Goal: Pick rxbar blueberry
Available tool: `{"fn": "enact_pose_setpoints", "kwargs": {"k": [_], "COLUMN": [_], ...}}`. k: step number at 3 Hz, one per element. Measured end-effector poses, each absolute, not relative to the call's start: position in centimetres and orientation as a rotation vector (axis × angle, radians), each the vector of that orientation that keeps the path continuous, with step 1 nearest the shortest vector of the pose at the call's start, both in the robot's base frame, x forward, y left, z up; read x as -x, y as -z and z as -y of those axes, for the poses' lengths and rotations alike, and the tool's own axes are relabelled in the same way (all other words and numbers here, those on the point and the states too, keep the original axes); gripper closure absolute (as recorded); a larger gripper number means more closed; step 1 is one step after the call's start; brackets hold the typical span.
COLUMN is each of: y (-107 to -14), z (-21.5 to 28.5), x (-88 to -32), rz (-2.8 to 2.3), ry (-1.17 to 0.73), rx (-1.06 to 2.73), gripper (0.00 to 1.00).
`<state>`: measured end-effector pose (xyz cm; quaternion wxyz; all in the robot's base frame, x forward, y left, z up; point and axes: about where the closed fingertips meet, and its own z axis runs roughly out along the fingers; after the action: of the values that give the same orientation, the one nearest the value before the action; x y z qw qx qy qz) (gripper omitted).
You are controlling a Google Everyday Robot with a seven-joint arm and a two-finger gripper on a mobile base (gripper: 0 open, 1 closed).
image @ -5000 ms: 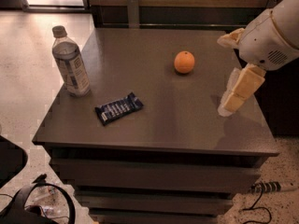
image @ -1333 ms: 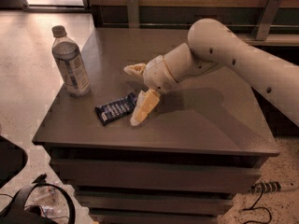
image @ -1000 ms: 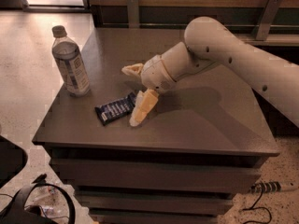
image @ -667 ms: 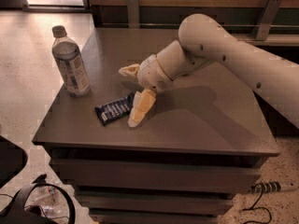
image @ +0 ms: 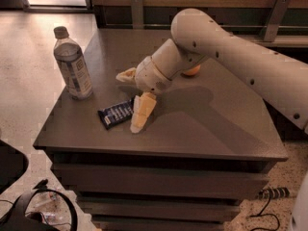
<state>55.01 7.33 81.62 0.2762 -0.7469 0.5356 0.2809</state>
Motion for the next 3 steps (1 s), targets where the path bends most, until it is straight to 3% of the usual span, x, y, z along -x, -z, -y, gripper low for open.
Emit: {"fn": "enact_pose_setpoints", "kwargs": {"k": [1,2,3], "y": [-81.15,-80.60,-80.53], "z": [-7.29,-7.44,-7.58], "x": [-54.74,-54.32,-54.26], "rz": [-1.454,-1.459,-1.456], "ry": [-0.743,-0.727,-0.730], "rx": [2.072,2.134,2.135], "gripper": [0.00,0.15,0.38]}}
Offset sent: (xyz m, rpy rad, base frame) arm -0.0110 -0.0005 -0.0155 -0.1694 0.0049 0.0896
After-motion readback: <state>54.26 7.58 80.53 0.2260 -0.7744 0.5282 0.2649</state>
